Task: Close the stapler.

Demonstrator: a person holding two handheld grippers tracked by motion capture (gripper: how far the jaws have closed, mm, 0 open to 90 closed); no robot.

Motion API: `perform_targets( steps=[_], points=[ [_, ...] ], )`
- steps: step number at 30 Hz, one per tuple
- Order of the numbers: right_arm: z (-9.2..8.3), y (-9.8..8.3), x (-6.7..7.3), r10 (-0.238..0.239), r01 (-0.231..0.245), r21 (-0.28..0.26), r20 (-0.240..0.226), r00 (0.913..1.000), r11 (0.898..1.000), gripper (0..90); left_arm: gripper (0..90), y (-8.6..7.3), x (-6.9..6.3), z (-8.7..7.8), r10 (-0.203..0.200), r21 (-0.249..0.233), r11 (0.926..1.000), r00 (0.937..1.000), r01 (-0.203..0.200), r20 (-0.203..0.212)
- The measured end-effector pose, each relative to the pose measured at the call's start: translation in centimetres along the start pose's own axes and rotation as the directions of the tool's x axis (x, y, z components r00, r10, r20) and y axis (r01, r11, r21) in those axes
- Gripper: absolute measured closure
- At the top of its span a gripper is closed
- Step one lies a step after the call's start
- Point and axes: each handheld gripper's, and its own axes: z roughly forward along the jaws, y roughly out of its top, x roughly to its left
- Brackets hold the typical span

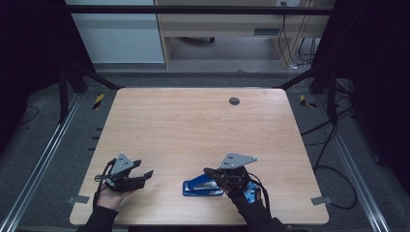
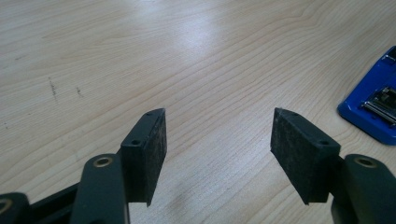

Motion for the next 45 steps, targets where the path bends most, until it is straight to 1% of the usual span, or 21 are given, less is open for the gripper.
perform_targets(
  steps=[3, 14, 19, 25, 28, 32, 36, 41, 45],
  points=[
    [-0.2, -0.4, -0.3, 0.009, -0.009, 0.013, 0.009, 0.9999, 1.0, 90.0, 36.0, 0.0, 0.0, 0.0, 0.0, -0.001, 1.0, 1.0, 0.0, 0.0],
    [-0.5, -1.6, -0.9, 0.03, -0.03, 0.037, 0.01, 0.9995, 0.999, 90.0, 36.1, -0.1, -0.1, 0.0, 0.0, 0.001, 1.0, 1.0, 0.0, 0.004],
    [-0.6, -2.2, -1.2, 0.046, -0.047, 0.053, 0.014, 0.9988, 0.998, 90.0, 36.1, -0.1, 0.0, 0.0, -0.001, 0.002, 1.0, 1.0, 0.001, 0.005],
    [-0.2, -2.9, -1.4, 0.044, -0.046, 0.096, 0.026, 0.9987, 0.994, 90.0, 36.1, -0.1, -0.1, 0.0, 0.004, 0.005, 1.0, 1.0, -0.004, 0.004],
    [-0.1, -3.0, -1.5, 0.05, -0.051, 0.095, 0.019, 0.9986, 0.994, 90.0, 36.1, -0.1, -0.1, 0.0, 0.005, 0.008, 1.0, 1.0, -0.005, 0.004],
    [0.0, -3.2, -1.4, 0.058, -0.057, 0.089, -0.006, 0.9983, 0.994, 90.0, 36.1, -0.1, -0.1, 0.1, 0.006, 0.009, 0.9999, 1.0, -0.007, 0.005],
    [0.1, -3.5, -1.3, 0.052, -0.053, 0.104, 0.012, 0.9986, 0.993, 90.0, 36.1, -0.1, -0.2, 0.1, 0.008, 0.01, 0.9999, 1.0, -0.008, 0.005],
    [0.2, -3.8, -1.5, 0.067, -0.068, 0.1, 0.007, 0.9977, 0.993, 90.0, 36.1, -0.2, -0.2, 0.1, 0.01, 0.016, 0.9998, 0.9999, -0.01, 0.008],
    [0.2, -3.8, -1.5, 0.061, -0.061, 0.097, 0.007, 0.9981, 0.993, 90.0, 36.1, -0.2, -0.2, 0.2, 0.009, 0.017, 0.9998, 0.9999, -0.01, 0.01]
  ],
)
